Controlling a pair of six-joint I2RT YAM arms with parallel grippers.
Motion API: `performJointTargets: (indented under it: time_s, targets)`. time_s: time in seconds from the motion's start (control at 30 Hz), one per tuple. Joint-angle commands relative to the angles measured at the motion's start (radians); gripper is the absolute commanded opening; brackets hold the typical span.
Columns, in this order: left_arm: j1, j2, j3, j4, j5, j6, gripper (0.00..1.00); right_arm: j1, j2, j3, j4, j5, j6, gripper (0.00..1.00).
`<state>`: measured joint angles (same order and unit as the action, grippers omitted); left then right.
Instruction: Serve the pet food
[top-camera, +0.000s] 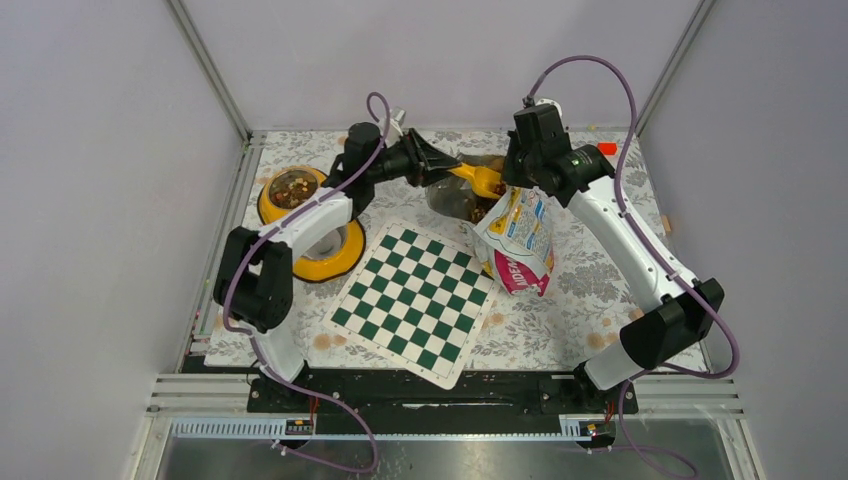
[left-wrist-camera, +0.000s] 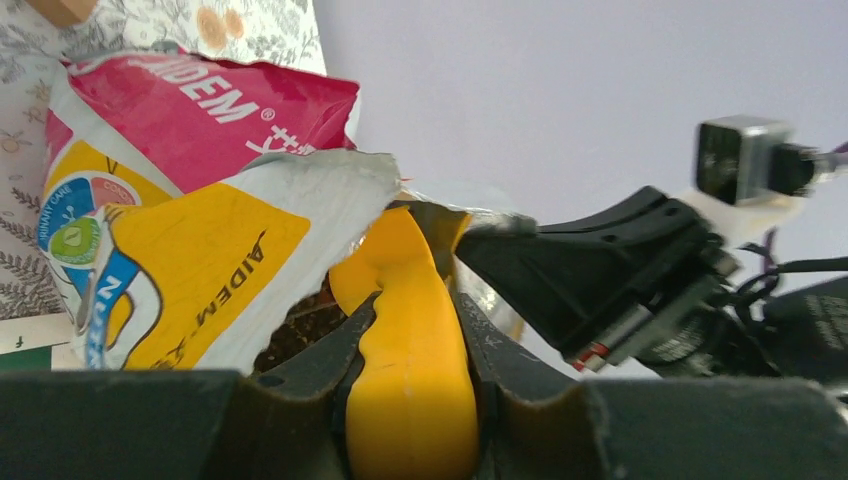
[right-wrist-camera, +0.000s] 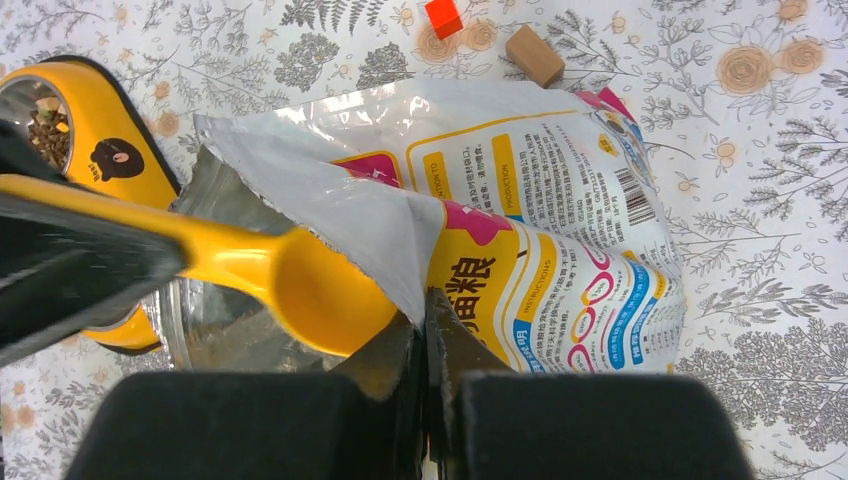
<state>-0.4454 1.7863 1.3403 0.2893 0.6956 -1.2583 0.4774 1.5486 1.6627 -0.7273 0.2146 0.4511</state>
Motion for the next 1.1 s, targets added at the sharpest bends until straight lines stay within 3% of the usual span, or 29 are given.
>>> performJointTargets:
  time_s: [0.0,0.33,0.77,1.07]
  targets:
    - [0.045,-0.123,0.0,0.12,0.042,-0.069,0.0,-0.014,-0.058,0.025,0.113,0.031,0.034,0.0]
    - [0.123,-0.203,-0.01,0.047,0.062,-0.013,0.0,-0.055,-0.065,0.017,0.113,0.018,0.05,0.0]
    - [0.193,-0.262,-0.102,0.12,0.136,-0.033,0.0,-0.073,-0.073,0.003,0.113,0.015,0.055,0.0]
    - [0.278,-0.296,-0.229,0.498,0.267,-0.257,0.0,-0.083,-0.076,-0.004,0.114,0.02,0.059,0.0]
